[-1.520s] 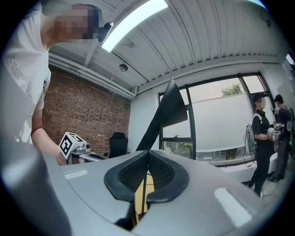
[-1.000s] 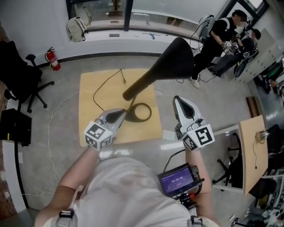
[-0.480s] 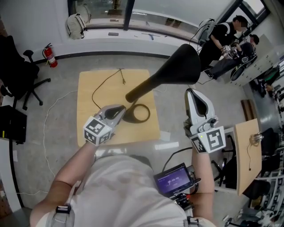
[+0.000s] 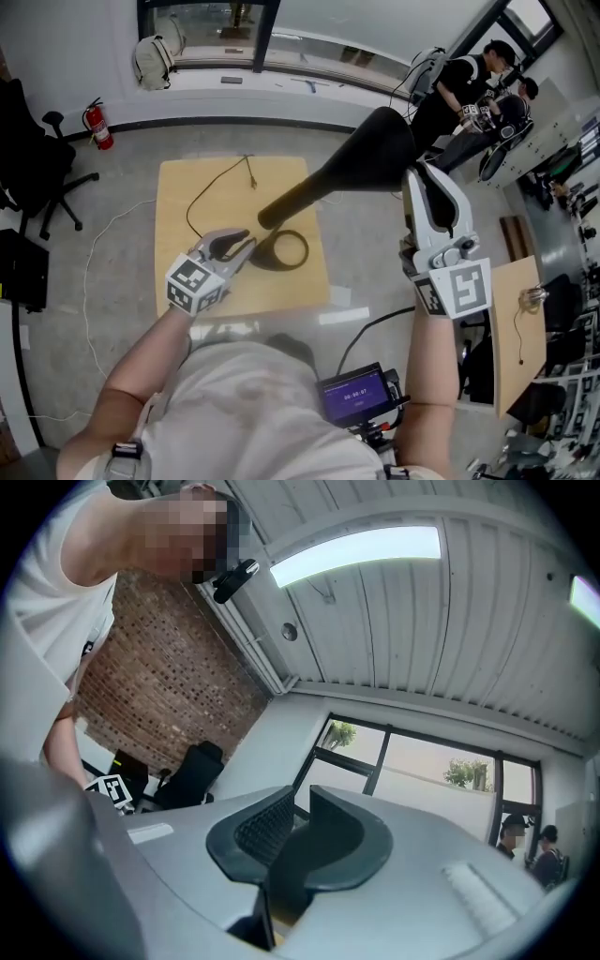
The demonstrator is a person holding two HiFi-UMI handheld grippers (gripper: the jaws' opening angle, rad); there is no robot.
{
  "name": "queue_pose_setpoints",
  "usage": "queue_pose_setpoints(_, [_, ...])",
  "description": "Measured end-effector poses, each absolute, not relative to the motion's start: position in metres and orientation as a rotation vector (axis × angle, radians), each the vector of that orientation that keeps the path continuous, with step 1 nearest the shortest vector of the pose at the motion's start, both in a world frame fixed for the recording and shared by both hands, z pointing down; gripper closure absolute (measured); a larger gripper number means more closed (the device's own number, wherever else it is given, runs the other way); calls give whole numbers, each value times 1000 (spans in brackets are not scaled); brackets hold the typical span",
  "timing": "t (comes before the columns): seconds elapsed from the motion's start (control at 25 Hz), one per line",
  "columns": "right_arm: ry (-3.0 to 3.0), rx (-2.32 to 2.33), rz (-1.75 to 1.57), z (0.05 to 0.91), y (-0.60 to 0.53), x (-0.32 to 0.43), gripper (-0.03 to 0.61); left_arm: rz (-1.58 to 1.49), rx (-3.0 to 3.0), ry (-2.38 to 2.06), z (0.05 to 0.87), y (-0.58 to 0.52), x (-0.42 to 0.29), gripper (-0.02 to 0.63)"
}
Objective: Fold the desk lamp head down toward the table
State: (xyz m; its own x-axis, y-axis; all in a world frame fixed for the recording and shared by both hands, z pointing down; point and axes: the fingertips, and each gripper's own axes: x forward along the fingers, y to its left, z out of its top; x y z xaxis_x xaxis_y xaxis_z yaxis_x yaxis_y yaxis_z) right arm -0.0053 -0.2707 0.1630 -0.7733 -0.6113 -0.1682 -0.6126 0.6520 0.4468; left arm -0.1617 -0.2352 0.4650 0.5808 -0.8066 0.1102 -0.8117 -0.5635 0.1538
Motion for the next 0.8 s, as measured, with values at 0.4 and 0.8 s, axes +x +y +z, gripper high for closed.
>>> queue_pose_setpoints(0.4, [2918, -1113, 807, 154, -298, -15, 405, 5, 2695, -1358, 446, -248, -158, 409])
queue_pose_setpoints(0.8, [2957, -1141, 808, 156, -320, -21, 353, 36, 2745, -1319, 452, -273, -143, 337])
